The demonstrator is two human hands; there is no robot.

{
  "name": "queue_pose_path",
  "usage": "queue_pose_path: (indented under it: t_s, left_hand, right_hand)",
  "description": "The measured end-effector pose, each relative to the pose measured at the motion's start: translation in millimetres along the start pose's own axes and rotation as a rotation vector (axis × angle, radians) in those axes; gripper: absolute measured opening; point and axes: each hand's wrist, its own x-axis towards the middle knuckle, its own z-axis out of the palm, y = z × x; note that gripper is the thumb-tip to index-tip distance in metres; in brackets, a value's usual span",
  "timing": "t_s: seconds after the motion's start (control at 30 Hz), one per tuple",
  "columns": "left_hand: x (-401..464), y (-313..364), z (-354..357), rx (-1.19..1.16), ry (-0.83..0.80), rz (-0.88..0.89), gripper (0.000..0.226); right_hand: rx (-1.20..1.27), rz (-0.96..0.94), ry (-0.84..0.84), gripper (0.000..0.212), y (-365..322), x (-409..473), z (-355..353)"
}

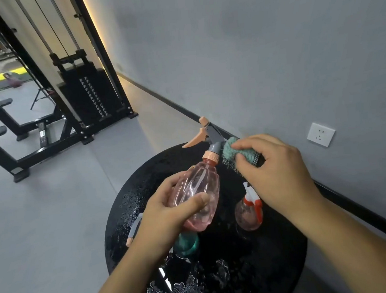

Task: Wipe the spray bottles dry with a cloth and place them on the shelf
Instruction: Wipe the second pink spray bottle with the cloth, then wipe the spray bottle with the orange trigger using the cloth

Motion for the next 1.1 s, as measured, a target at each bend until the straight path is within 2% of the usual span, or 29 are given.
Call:
queue_pose_path:
  t_s: [0.13, 0.37, 0.6, 0.77, 1.1]
  left_hand:
    - [-2.4, -1.5, 5.9, 0.019, 0.039, 0.009, 0.063]
    - [-13.6, 0.2, 22.9, -0.055, 0.133, 0.105, 0.059]
    - [-26.8, -35.0, 39.2, 0.183, 0.209, 0.069, 0.070]
    - [-38.3, -59.9, 56.8, 0.306, 0.156, 0.109, 0.052]
    - [-26.4, -105.4, 58.5, 0.466, 0.159, 0.018, 0.060]
  right_hand:
    - [0.022, -0.055, 0.047, 0.024, -4.1, -1.0, -2.5]
    - [0.016, -0.040, 0.008, 0.025, -0.5, -18.4, -7.4]
    - [0.019, 0.009, 0.018, 0.024, 6.0, -42.6, -27.6]
    - [-0.004, 0.029, 0.021, 0.024, 15.1, -55.8, -34.9]
    - [-0.091, 0.064, -0.115, 0.023, 36.0, -64.9, -21.5]
